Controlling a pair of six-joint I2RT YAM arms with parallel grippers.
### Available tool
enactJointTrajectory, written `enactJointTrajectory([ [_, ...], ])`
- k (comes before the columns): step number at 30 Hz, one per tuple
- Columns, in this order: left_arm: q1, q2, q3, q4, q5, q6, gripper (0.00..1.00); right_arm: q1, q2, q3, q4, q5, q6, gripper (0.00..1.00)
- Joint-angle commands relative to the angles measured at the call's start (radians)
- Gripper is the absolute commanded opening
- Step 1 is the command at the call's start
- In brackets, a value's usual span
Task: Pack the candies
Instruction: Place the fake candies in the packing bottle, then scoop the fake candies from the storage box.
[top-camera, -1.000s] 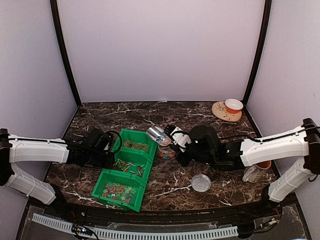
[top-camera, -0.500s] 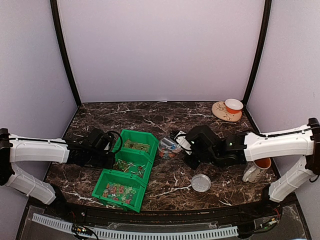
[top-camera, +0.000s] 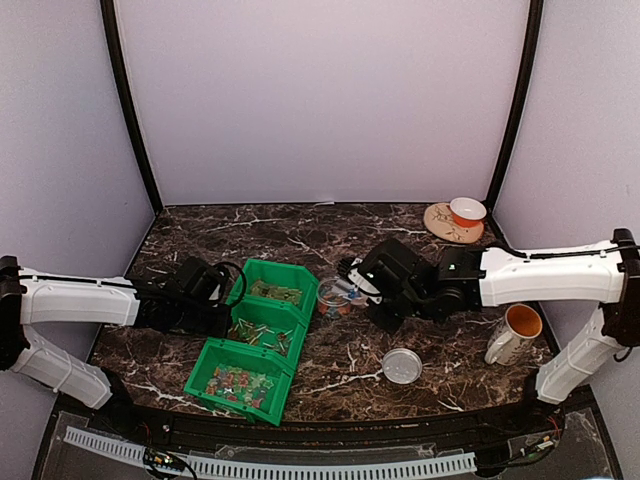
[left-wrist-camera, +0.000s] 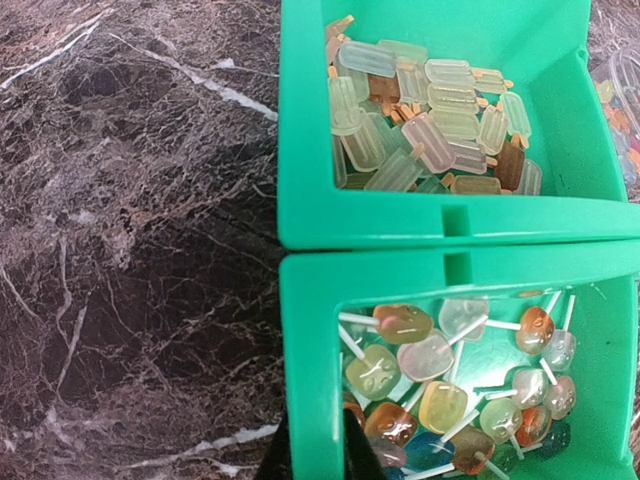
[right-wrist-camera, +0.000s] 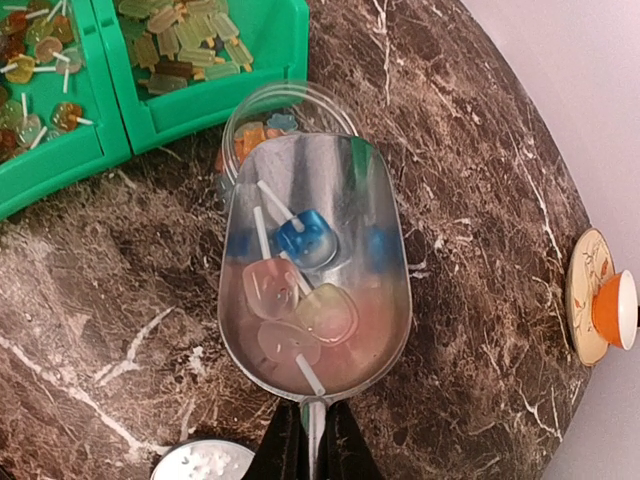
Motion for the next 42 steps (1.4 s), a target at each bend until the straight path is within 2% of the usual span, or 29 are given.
enactJointTrajectory([
  [1, -0.01, 0.007, 0.005, 0.042, -0.011, 0.026, 0.0, -0.016, 0.04, 0.054, -0.088, 0.016, 0.006, 0.0],
  [18, -0.01, 0.018, 0.011, 0.048, -0.011, 0.031, 0.0, -0.023, 0.145, 0.229, -0.28, -0.008, -0.06, 0.0],
  [28, -0.011, 0.015, 0.002, 0.052, -0.017, 0.032, 0.0, -0.023, 0.165, 0.294, -0.364, 0.046, -0.064, 0.0],
  [37, -0.01, 0.012, -0.01, 0.056, -0.019, 0.027, 0.0, -0.023, 0.146, 0.323, -0.365, 0.078, -0.073, 0.0],
  [42, -0.011, 0.008, -0.015, 0.053, -0.02, 0.024, 0.0, -0.01, 0.123, 0.32, -0.295, 0.017, -0.093, 0.0],
])
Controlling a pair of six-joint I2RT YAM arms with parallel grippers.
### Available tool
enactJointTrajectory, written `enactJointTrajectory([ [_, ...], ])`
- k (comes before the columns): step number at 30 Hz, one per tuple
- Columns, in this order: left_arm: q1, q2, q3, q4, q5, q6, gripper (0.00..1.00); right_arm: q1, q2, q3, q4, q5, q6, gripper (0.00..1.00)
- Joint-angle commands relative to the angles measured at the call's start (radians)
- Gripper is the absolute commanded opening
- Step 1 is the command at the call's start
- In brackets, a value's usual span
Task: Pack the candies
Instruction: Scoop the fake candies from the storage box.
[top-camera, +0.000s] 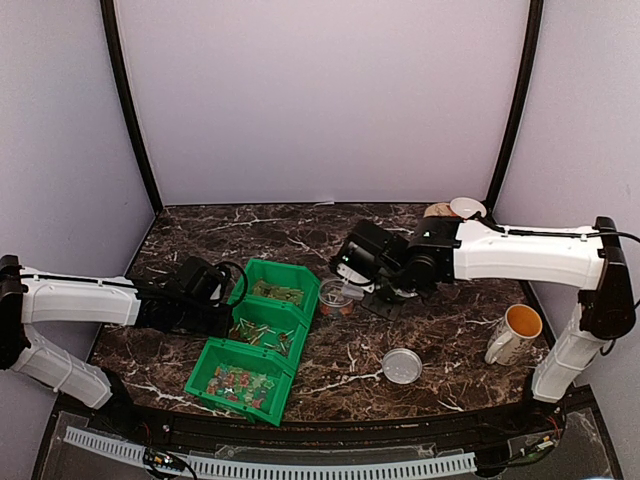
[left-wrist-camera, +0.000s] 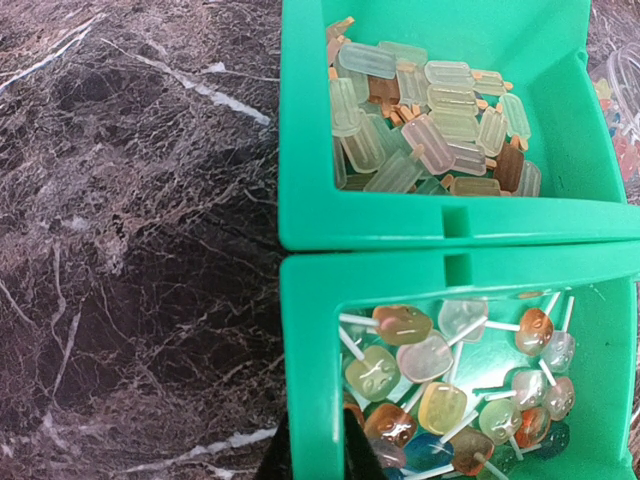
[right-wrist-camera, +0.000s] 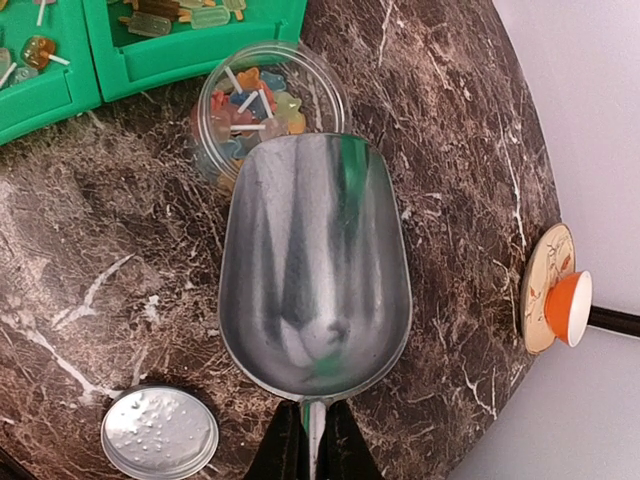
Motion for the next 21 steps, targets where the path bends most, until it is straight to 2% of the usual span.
enactJointTrajectory([
  [1, -0.01, 0.0, -0.017, 0.04, -0.027, 0.016, 0.0, 0.013, -0.045, 0.025, 0.089, -0.044, -0.026, 0.0],
  [6, -0.01, 0.0, -0.013, 0.036, -0.024, 0.013, 0.0, 0.058, -0.032, 0.054, 0.132, -0.097, -0.058, 0.0],
  [21, -0.01, -0.024, -0.002, 0.0, -0.031, 0.008, 0.0, 0.169, 0.129, 0.194, 0.09, -0.161, -0.14, 0.0],
])
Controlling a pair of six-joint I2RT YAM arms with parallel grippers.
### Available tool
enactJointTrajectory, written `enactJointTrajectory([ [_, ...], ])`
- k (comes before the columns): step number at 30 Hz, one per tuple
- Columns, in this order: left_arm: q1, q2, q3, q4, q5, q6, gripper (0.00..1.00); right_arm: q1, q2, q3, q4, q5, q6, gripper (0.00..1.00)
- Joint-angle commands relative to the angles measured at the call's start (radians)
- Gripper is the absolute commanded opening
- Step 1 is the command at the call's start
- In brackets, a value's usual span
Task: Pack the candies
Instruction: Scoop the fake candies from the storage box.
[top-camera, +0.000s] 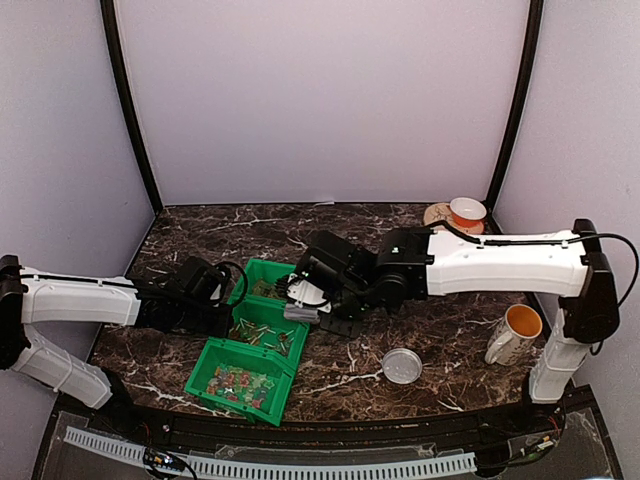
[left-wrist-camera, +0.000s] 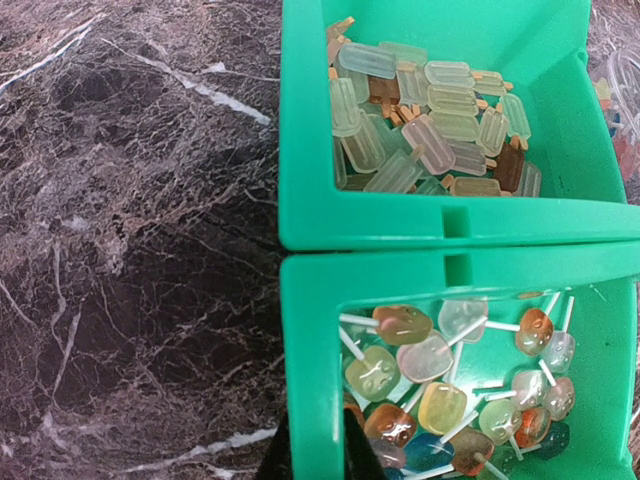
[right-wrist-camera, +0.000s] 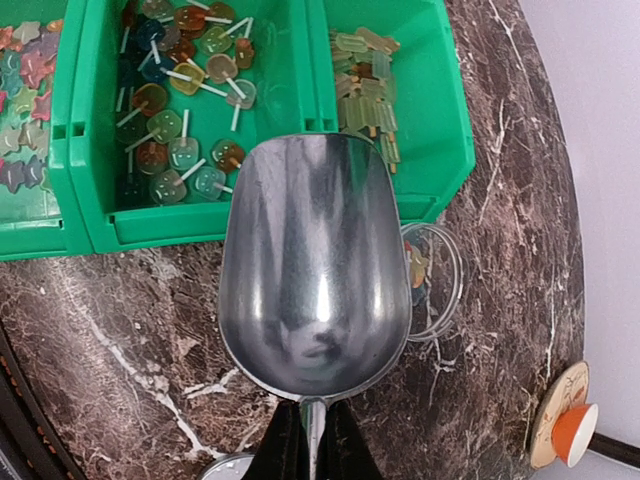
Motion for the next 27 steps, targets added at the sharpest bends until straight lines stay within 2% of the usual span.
enactJointTrajectory([
  [1, -0.01, -0.025, 0.001, -0.007, -0.034, 0.01, 0.0, 0.03, 0.04, 0.057, -0.006, -0.026, -0.031, 0.0],
  [8, -0.012, -0.028, 0.029, -0.05, -0.058, 0.017, 0.0, 0.046, 0.097, 0.101, -0.053, -0.04, -0.046, 0.0],
  [17, -0.034, -0.024, 0.076, -0.103, -0.098, 0.021, 0.0, 0.057, 0.184, 0.192, -0.128, 0.031, -0.066, 0.0],
  [27, -0.06, -0.04, 0.087, -0.085, -0.104, 0.037, 0.0, 0.066, 0.3, 0.29, -0.179, 0.081, -0.106, 0.0],
])
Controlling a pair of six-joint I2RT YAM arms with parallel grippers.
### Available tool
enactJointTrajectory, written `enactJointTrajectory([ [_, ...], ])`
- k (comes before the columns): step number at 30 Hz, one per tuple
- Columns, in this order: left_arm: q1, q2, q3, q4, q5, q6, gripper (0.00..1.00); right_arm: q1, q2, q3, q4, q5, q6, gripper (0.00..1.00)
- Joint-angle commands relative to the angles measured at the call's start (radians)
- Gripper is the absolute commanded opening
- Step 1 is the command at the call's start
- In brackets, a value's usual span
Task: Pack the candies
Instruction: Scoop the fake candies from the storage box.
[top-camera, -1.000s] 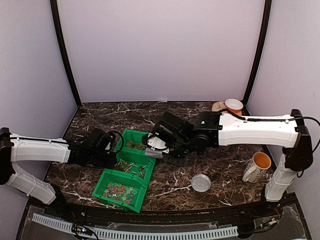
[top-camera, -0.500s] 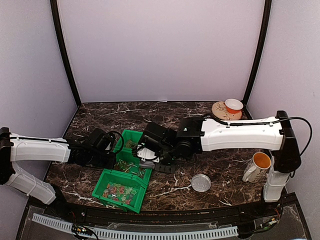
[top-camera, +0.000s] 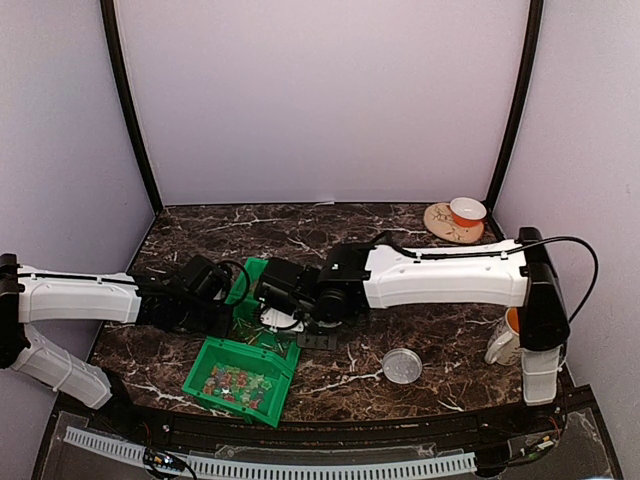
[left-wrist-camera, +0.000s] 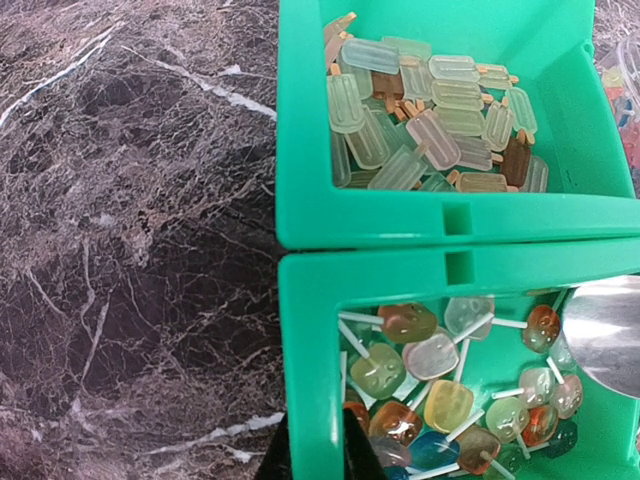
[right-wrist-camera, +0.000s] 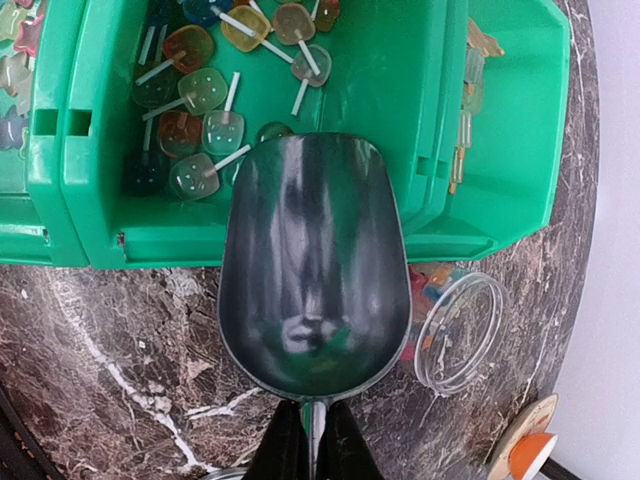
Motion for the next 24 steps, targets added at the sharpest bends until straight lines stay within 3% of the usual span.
enactJointTrajectory([
  [1, -0.021, -0.046, 0.033, 0.024, -0.029, 0.036, 0.0, 0.016, 0.049, 0.058, -0.03, 0.051, -0.027, 0.0],
  [17, -0.038, -0.08, 0.015, 0.071, -0.012, 0.051, 0.0, 0.049, 0.188, 0.206, -0.029, -0.127, -0.185, 0.0],
  [24, -0.037, -0.077, 0.014, 0.067, -0.016, 0.048, 0.0, 0.042, 0.159, 0.068, 0.155, -0.258, -0.196, 0.0],
])
